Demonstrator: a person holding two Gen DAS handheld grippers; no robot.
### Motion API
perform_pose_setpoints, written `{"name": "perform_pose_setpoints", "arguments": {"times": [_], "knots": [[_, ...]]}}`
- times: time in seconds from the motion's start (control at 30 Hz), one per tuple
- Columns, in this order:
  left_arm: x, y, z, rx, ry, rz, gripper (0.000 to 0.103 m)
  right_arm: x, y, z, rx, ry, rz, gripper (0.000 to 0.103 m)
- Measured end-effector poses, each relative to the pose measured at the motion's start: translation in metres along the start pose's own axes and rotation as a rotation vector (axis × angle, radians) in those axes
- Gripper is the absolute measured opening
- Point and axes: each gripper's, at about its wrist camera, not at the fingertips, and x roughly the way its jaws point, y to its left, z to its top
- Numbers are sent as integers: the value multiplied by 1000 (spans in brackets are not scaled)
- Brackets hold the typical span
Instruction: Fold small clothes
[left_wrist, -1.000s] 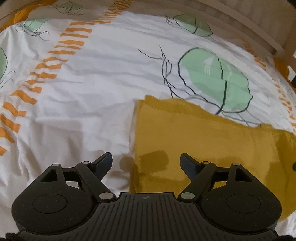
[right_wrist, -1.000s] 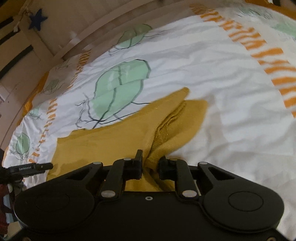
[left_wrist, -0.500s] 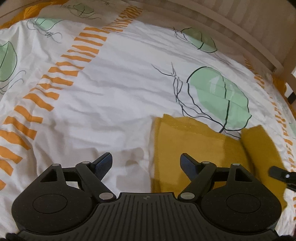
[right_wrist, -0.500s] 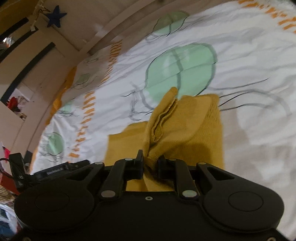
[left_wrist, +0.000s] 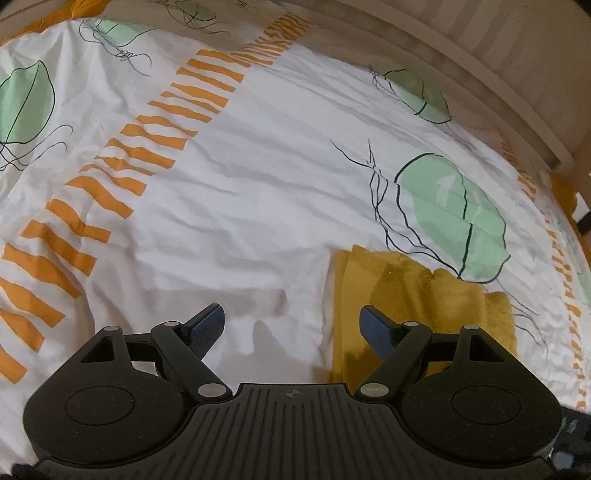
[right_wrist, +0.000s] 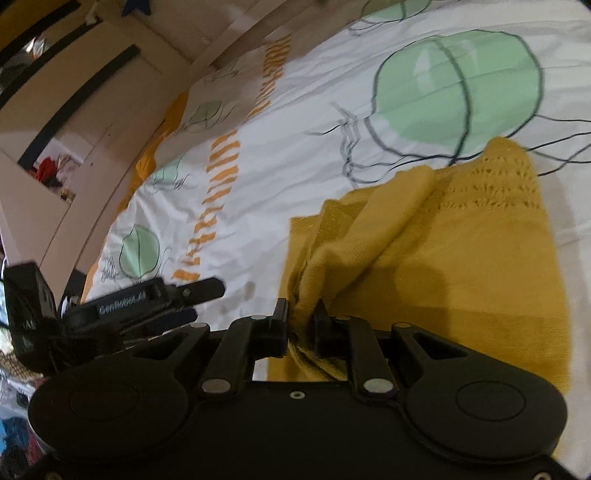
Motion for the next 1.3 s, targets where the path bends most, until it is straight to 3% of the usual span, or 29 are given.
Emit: {"name": "perform_pose_setpoints", "arguments": {"times": [0.2,0.33,0.37,0.47,0.5,0.63,0.93,1.03,1.13,1.17,1.2,1.23,1.3], "knots": [[3,-3,0,11,5,-7,80,22,18,-8,-74,24,-13,26],[3,-3,0,14,1,-23,80,12,23,-9,-90,4,60,27],[4,-3,0,13,1,-28,80,5,25,-8,-112,-11,59,30],[6,-5,0,15,8,-44,80,-17,32,-11,-210,-64,3,58],[7,-7,-1,18,11,-48,80,-24,34,-14,-247,-74,-19,61],[9,-16,-3,47,18,-67,80,-40,39,-40,-397,-58,-84,64],[17,-36,-11,107,58,-128,80,-38,64,-113,-703,-16,-102,75],[19,-39,-13,109,71,-149,80,-30,68,-120,-782,-23,-153,71],[22,-40,-14,95,86,-171,80,-24,65,-123,-823,-14,-188,59],[23,-41,-14,90,92,-178,80,-21,65,-124,-838,-8,-195,52],[26,-41,-14,84,101,-187,80,-20,64,-124,-847,-8,-200,31],[28,-41,-14,78,110,-197,80,-20,62,-123,-843,-14,-200,18],[30,-42,-15,68,122,-211,80,-29,53,-117,-757,-56,-175,11]]}}
